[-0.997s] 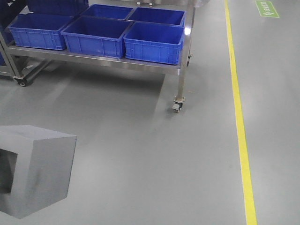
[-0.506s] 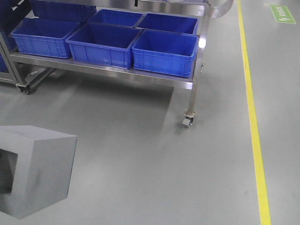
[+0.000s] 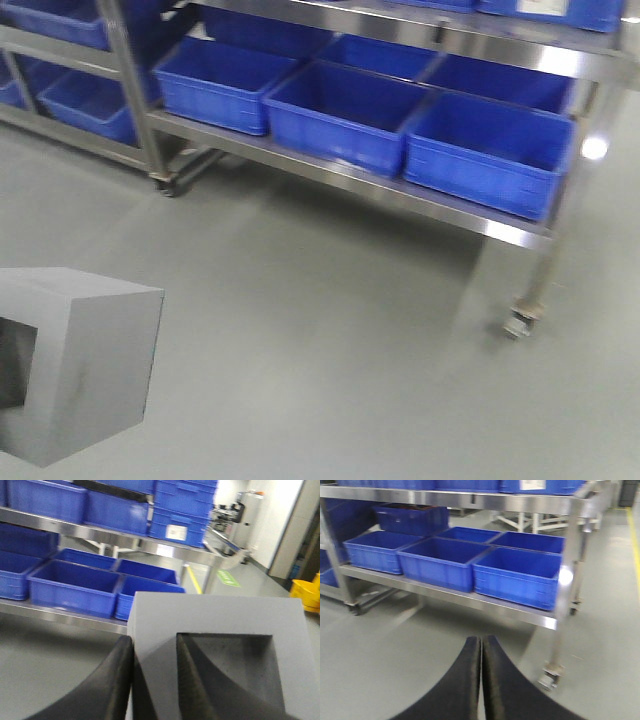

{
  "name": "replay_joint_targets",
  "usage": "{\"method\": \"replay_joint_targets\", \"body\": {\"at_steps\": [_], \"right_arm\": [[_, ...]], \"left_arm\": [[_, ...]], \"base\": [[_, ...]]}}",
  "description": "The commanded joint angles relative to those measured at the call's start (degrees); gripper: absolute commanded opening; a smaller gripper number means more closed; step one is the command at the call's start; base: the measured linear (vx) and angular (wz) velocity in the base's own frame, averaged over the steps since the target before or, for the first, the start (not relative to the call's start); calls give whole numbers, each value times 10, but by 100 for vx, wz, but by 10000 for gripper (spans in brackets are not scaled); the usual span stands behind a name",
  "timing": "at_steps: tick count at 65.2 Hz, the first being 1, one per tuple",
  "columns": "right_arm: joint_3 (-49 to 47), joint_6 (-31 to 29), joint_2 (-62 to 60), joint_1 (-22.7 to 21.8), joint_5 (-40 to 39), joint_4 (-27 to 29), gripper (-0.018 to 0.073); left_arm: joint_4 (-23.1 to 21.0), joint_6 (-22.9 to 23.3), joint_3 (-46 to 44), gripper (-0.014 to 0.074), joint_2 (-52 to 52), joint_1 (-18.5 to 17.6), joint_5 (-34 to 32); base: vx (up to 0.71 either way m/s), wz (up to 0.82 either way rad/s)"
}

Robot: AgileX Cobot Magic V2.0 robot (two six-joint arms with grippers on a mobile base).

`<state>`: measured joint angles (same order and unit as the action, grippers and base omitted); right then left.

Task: Sort gray base to blue bin
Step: 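Drive the base away from the table holding the block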

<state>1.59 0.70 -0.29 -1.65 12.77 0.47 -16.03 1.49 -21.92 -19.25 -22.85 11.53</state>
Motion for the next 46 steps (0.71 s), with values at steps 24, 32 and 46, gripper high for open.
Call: {"method": "replay_joint_targets", "body": {"at_steps": [24, 32, 46], "right_arm": [[1, -7, 10, -1, -42, -5, -5], [1, -7, 10, -1, -42, -5, -5], [1, -7, 10, -1, -42, -5, -5]], "left_arm": [[-10, 4, -19, -6, -5, 1, -59], [-10, 4, -19, -6, -5, 1, -59], [-10, 4, -19, -6, -5, 1, -58]], "base": [[29, 62], [30, 54], [33, 42]]}}
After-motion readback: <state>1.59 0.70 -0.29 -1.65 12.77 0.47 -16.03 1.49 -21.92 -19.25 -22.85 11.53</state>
